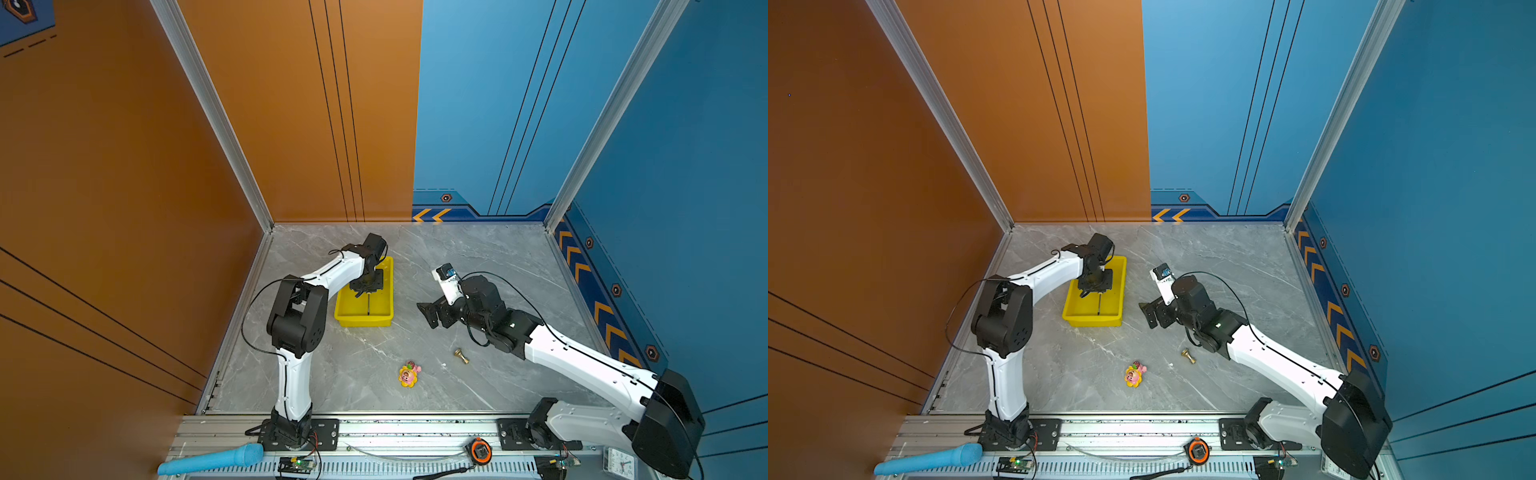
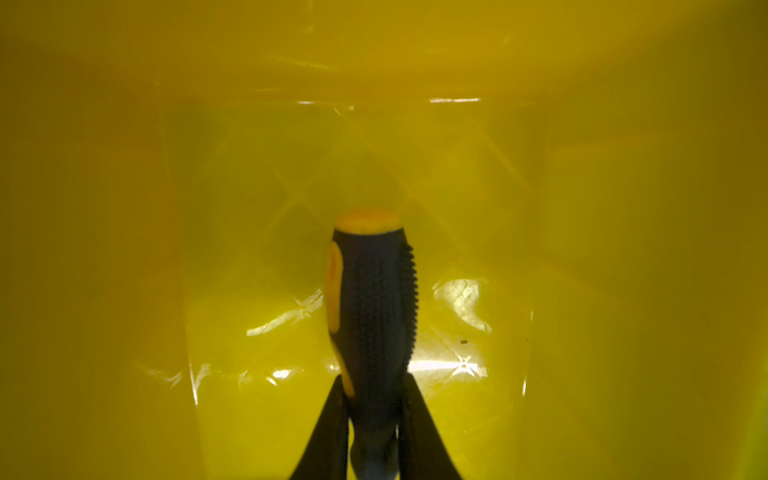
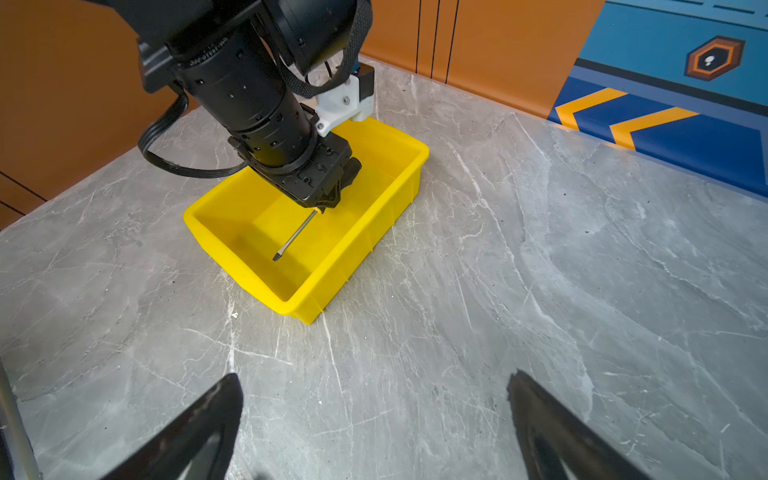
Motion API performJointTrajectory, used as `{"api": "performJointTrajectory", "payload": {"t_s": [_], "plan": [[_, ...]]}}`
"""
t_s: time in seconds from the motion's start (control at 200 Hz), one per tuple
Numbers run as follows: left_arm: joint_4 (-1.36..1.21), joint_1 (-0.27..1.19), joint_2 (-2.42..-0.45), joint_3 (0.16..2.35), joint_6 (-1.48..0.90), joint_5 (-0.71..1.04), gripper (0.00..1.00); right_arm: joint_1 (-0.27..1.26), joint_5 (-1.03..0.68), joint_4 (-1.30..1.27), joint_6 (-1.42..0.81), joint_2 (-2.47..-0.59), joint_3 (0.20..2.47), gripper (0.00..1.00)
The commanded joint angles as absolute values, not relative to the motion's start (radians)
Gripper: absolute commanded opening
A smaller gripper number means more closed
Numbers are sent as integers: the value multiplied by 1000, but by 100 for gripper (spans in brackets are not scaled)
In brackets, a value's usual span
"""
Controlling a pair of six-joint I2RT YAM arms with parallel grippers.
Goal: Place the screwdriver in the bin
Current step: 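Lift the screwdriver with the left gripper and carry it over the yellow bin, then lower the screwdriver into the bin and open the left gripper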
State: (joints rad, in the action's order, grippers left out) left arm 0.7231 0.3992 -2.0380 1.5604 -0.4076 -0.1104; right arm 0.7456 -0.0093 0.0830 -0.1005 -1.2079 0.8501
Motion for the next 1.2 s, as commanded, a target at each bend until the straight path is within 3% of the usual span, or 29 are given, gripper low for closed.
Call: {"api": "performJointTrajectory", "payload": {"t_s": [0.0, 0.666, 1.076, 1.192], "plan": [[718, 390, -2063, 1586, -407, -92, 2, 737, -36, 60, -94, -1210, 874, 100], [707, 403, -2112, 1583, -415, -110, 5, 713, -9, 75, -84, -1138, 844, 100], [705, 405, -2108, 1578, -411, -88, 23, 712, 40, 109, -83, -1085, 842, 100], [704, 408, -2087, 1588, -409, -84, 33, 713, 48, 122, -81, -1064, 836, 100]]}}
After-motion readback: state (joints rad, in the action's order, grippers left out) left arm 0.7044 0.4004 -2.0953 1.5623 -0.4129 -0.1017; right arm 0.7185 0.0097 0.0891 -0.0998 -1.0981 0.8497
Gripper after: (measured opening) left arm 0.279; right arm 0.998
